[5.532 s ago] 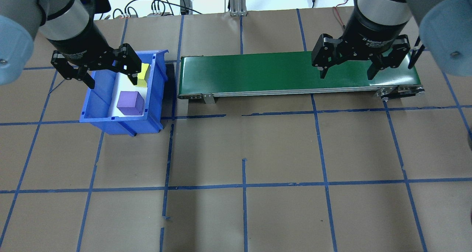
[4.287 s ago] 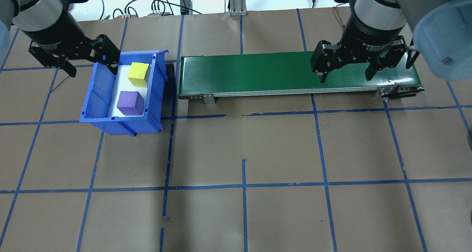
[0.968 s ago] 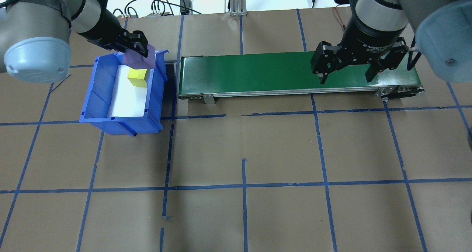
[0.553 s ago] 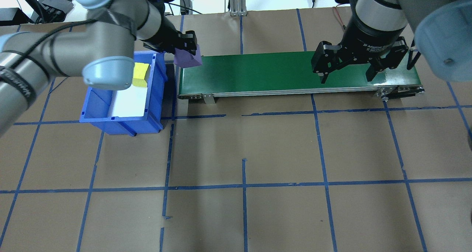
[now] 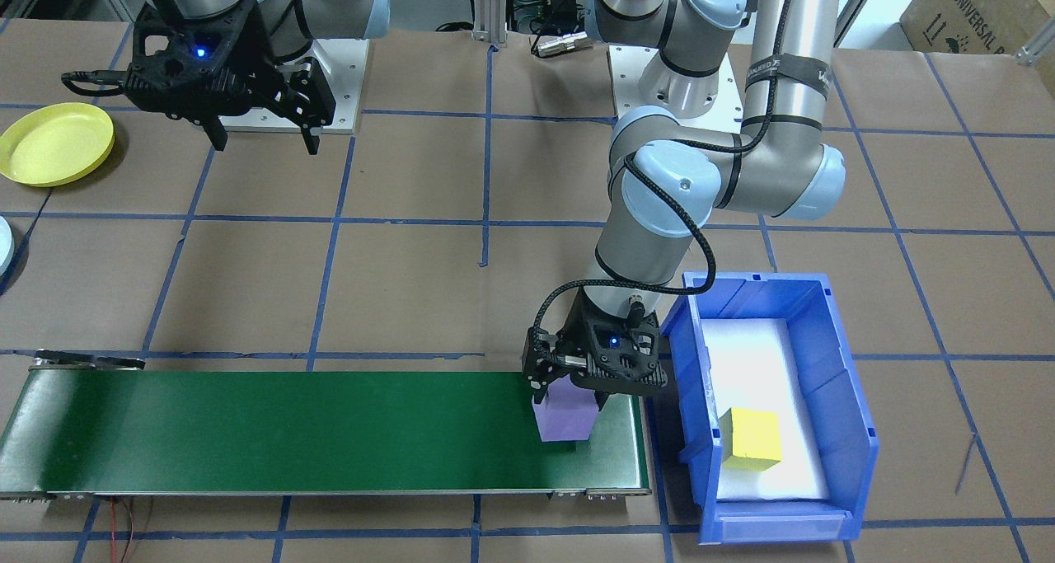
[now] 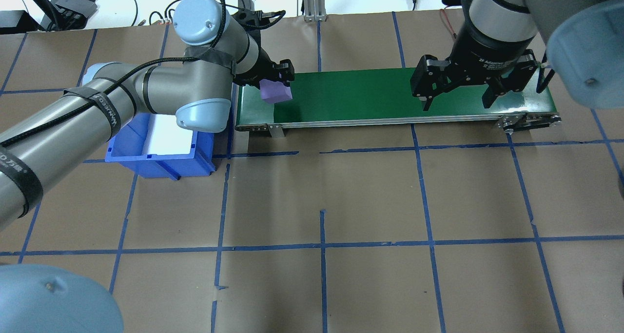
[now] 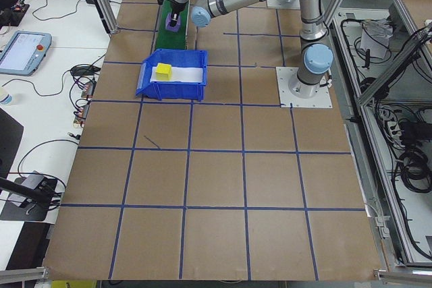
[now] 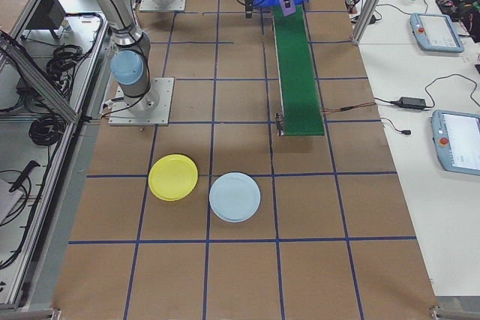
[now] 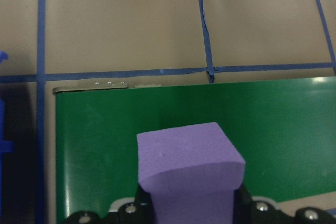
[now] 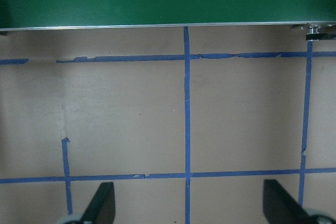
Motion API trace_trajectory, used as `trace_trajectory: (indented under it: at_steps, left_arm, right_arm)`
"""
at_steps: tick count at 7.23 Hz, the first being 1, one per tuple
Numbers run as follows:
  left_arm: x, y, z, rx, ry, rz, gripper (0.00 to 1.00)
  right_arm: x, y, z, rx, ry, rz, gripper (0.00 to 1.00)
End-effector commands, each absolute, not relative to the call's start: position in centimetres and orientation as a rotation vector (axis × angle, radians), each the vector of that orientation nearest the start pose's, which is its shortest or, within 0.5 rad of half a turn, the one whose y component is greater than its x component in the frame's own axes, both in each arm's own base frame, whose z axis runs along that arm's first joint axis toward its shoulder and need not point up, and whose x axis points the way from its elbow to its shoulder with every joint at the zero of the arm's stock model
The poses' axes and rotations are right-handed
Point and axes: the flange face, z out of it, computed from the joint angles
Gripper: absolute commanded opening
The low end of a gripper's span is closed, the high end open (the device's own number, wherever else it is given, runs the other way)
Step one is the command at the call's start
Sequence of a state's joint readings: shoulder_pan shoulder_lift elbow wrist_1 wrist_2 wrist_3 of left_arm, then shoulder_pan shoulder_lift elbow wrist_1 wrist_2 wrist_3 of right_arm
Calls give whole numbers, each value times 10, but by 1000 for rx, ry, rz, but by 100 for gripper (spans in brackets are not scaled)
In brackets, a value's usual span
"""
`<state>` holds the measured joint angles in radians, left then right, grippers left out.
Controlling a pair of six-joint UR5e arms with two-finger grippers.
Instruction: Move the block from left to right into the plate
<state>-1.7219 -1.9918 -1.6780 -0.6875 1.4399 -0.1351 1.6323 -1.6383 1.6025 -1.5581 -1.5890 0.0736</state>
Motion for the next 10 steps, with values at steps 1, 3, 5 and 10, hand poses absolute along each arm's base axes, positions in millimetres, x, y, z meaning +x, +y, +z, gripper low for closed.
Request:
trace_trajectory:
  at_steps: [1, 3, 5, 10]
  left_arm:
    - [-238, -612, 314, 87, 3235, -605, 100]
    - [-192, -618, 353, 169, 3172, -709, 100]
    - [-73, -636, 352, 236, 3124, -589, 100]
    - [-11, -655, 284, 333, 3122, -422, 100]
  right_arm:
    - [160, -455, 505, 20, 3160, -41, 100]
    - [159, -457, 504, 22, 3161, -43, 100]
    - [160, -457, 503, 17, 3158, -41, 100]
    - [159, -462, 509, 31, 3132, -76, 100]
